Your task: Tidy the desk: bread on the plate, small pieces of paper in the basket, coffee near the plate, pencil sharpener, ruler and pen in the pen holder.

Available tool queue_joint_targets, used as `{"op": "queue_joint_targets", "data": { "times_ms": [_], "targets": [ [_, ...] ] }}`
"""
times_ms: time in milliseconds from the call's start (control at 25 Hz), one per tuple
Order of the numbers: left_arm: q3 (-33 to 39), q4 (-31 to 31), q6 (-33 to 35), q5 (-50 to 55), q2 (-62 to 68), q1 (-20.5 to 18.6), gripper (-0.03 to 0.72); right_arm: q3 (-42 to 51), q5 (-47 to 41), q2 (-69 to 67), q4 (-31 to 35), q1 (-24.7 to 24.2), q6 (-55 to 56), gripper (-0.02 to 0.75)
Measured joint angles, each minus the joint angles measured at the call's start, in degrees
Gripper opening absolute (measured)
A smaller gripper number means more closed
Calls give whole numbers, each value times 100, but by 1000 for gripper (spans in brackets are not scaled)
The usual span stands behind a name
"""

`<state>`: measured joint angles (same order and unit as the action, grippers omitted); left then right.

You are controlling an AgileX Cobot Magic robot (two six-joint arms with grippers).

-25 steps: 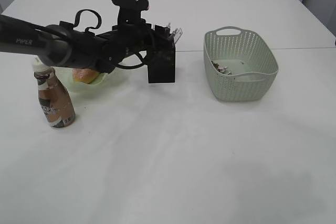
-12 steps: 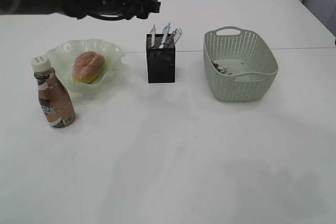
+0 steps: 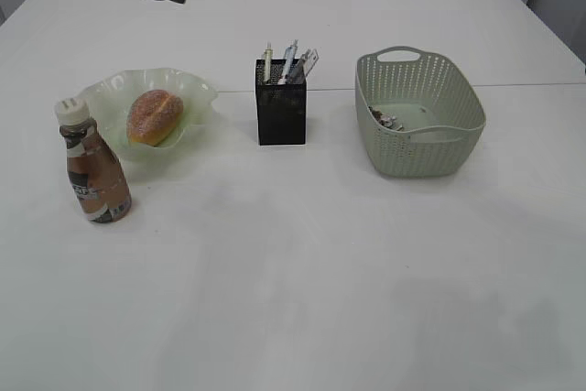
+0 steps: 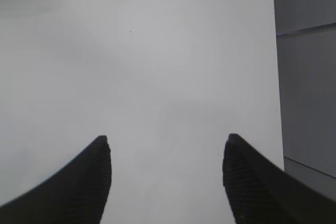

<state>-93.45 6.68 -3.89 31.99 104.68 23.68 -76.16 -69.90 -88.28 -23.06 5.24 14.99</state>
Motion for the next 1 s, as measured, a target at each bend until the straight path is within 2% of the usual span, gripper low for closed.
{"op": "queue_joint_targets", "data": {
  "times_ms": [160, 320, 560, 760, 1000],
  "targets": [
    [-196, 136, 0, 1028, -520, -205, 448, 0, 12, 0, 185, 0, 24, 520],
    [-414, 430, 0, 2019, -936, -251, 448, 0, -10, 57, 228, 142, -118, 520],
    [-475, 685, 0, 3271, -1572, -251, 448, 0, -22, 688, 236, 829, -186, 520],
    [-488, 664, -99, 3880, -2230, -251, 448, 0, -65, 1413, 374, 1353, -194, 521],
    [-501, 432, -121, 4037, -3067, -251, 447, 0, -184, 2277, 831, 1448, -724, 520]
  ]
}}
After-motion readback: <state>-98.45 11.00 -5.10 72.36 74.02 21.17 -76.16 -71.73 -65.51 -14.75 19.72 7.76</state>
